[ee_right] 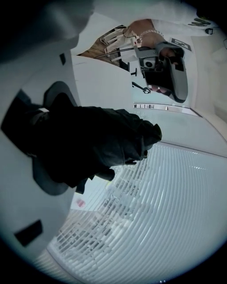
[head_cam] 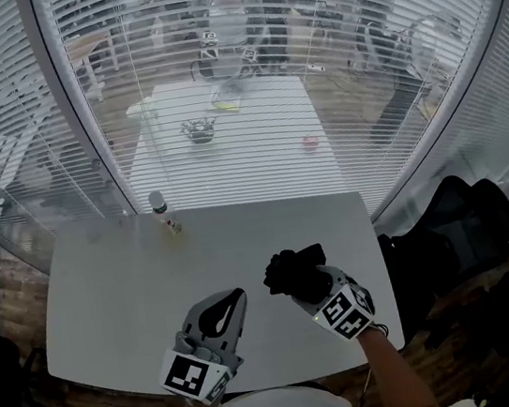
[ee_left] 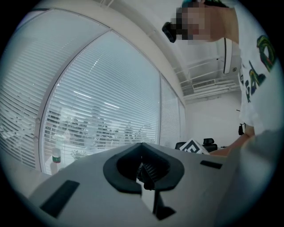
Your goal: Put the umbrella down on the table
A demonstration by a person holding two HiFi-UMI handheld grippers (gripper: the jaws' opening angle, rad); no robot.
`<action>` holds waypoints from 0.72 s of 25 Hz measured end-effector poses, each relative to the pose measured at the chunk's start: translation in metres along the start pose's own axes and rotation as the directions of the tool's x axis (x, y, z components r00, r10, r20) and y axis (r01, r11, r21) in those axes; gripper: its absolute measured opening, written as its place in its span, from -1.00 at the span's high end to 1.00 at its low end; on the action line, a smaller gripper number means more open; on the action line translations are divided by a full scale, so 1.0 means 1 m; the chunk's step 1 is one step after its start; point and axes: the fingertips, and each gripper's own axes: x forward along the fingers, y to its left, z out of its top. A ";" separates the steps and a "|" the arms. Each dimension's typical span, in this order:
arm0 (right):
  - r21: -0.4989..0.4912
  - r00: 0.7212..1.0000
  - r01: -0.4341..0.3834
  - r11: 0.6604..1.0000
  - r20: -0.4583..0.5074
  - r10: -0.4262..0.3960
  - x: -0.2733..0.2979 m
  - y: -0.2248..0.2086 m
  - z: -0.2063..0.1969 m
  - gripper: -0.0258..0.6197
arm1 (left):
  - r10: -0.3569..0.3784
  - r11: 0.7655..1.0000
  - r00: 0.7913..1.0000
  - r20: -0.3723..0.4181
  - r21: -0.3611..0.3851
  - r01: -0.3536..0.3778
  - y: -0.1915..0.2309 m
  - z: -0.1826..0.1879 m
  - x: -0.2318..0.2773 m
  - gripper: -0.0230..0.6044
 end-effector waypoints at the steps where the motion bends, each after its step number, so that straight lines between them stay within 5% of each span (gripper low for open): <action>1: -0.006 1.000 -0.005 1.000 -0.013 0.005 0.004 0.000 -0.003 0.10 | -0.001 1.000 1.000 0.002 0.000 0.001 0.000 0.001 0.000 0.89; 18: -0.164 0.964 -0.106 0.981 -0.260 0.061 0.058 0.006 -0.053 0.10 | 0.008 1.000 1.000 -0.002 -0.017 -0.008 0.005 0.000 -0.010 0.89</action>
